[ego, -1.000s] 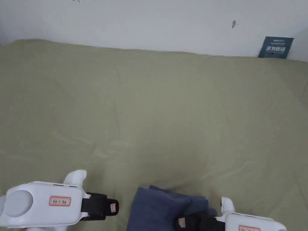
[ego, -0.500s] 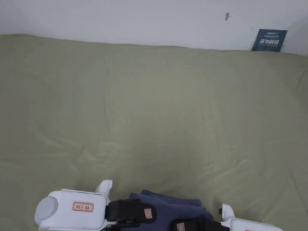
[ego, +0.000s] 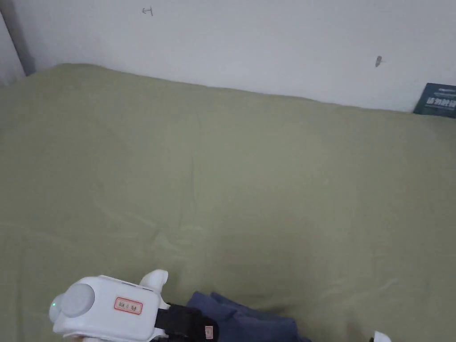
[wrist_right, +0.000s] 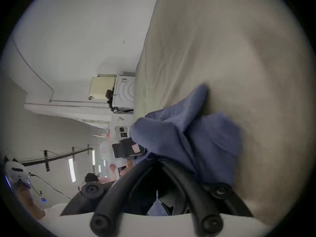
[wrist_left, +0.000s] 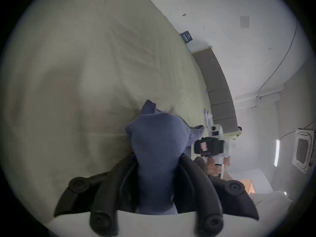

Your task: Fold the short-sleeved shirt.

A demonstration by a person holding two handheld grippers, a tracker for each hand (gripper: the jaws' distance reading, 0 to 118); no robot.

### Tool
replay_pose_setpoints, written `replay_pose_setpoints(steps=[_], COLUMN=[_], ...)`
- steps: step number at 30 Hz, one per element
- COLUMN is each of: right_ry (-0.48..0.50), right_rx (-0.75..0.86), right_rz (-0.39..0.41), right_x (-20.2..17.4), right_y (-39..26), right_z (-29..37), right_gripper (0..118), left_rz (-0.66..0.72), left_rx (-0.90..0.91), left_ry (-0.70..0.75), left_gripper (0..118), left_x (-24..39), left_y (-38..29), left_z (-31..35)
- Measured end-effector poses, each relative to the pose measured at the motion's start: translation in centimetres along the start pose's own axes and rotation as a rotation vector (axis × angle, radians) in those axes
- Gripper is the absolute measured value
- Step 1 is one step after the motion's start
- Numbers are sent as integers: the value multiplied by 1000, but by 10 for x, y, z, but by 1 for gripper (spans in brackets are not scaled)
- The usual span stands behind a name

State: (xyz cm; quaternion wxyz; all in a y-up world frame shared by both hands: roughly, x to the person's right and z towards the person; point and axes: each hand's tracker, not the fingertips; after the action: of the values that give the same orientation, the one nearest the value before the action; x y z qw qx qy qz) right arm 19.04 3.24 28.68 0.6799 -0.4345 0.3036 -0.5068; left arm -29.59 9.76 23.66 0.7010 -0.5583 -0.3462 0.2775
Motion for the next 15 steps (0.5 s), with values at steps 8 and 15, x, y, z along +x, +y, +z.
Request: replay_pose_setpoints(steps=[8,15], right_ry=[32,27], right_rx=[58,56], right_rz=[144,207], right_x=[-47,-63], right_y=[1,4], right_z=[6,1], right_gripper=[0,0], left_rz=[81,122], left_rx=[230,279], left_ry=[224,403], left_gripper=[30,30], left_x=[-71,-156], left_y=[35,92], left_z=[199,305])
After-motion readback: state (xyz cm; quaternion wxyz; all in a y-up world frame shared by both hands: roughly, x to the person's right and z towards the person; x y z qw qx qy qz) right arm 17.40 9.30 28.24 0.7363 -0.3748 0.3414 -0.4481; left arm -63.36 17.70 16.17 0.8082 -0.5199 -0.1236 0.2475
